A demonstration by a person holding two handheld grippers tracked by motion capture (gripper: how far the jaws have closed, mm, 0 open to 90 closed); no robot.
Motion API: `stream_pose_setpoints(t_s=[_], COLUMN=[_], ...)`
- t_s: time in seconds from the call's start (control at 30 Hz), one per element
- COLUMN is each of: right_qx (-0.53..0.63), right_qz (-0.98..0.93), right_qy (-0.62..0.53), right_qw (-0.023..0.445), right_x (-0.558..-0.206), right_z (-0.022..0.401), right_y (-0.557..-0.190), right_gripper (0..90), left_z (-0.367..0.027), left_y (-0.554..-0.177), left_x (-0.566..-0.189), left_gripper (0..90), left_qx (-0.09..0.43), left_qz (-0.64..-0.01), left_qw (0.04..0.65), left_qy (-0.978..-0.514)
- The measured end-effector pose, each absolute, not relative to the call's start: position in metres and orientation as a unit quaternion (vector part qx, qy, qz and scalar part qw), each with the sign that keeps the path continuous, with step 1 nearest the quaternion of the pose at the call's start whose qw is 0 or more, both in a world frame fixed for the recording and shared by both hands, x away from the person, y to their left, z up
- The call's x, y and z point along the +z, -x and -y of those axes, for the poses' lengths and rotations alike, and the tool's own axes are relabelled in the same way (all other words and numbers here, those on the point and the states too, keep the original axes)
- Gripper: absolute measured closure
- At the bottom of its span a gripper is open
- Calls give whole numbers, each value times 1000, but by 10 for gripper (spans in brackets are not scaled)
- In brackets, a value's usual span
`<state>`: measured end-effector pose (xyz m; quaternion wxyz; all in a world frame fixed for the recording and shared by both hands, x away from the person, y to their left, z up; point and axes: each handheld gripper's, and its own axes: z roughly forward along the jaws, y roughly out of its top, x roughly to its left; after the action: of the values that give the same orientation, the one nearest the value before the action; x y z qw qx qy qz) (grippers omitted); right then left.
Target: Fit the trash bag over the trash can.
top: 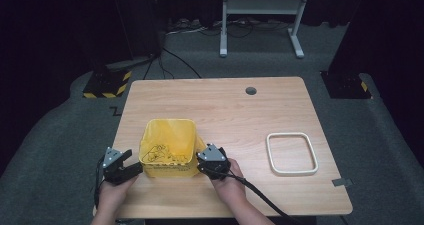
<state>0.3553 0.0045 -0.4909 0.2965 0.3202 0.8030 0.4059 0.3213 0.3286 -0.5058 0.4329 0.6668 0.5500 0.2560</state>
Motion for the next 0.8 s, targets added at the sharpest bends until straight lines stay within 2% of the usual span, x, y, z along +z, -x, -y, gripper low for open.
stream_pose_setpoints(t_s=[0.2, 0.5, 0.63, 0.8], right_qx=[430, 411, 399, 399], right_qz=[-777, -774, -782, -786], right_qy=[-337, -368, -372, -375], right_qw=[311, 310, 301, 286], right_x=[-479, -489, -498, -508], right_z=[31, 107, 127, 142], right_y=[-346, -332, -325, -318], right_gripper=[428, 424, 422, 419], left_z=[-335, -332, -326, -322], left_y=[-319, -315, -320, -331], left_x=[-502, -494, -492, -481], left_gripper=[239, 244, 249, 277], left_qx=[249, 242, 221, 179], left_qz=[-573, -583, -589, -603], left_qw=[411, 354, 299, 197], left_qy=[-664, -690, -717, -752])
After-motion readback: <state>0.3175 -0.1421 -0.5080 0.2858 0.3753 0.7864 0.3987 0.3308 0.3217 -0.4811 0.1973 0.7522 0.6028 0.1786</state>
